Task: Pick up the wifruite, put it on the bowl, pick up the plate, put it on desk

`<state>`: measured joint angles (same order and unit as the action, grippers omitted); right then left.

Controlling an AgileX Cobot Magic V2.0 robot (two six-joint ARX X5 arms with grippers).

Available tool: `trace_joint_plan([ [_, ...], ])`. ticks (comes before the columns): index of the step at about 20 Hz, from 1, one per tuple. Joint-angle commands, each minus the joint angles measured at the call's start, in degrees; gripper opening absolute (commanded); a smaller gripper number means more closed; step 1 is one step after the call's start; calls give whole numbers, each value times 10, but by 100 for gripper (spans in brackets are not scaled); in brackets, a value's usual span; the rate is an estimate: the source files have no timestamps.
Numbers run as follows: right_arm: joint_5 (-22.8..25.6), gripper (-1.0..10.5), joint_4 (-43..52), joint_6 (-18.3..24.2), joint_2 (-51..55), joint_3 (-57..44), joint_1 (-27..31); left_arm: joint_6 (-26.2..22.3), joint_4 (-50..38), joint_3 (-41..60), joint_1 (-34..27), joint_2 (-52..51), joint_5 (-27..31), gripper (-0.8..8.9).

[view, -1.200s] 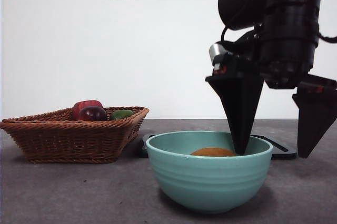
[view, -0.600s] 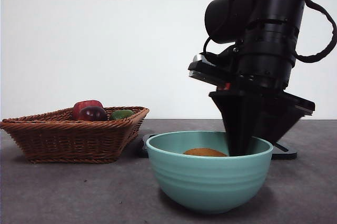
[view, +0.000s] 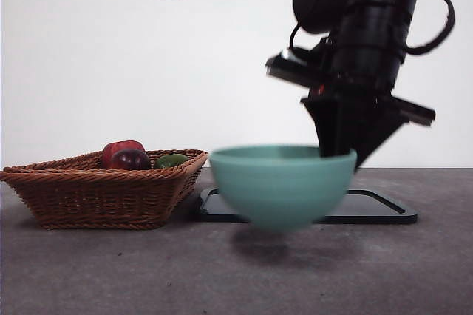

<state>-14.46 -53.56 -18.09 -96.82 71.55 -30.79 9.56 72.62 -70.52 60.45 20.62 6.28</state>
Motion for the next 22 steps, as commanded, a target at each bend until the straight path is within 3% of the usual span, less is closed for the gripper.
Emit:
trace_joint_plan([
  [1,10,8,-16,14,-20,56,23,0,-6,-7,7,0,3,530],
  [7,10,8,-93,66,-108,220,94,0,-6,-7,7,0,3,530],
  [12,10,8,-120,97,-216,331,118,0,-6,-7,7,0,3,530],
  [22,10,8,-109,130,-283,354,122,0,-6,-7,7,0,3,530],
])
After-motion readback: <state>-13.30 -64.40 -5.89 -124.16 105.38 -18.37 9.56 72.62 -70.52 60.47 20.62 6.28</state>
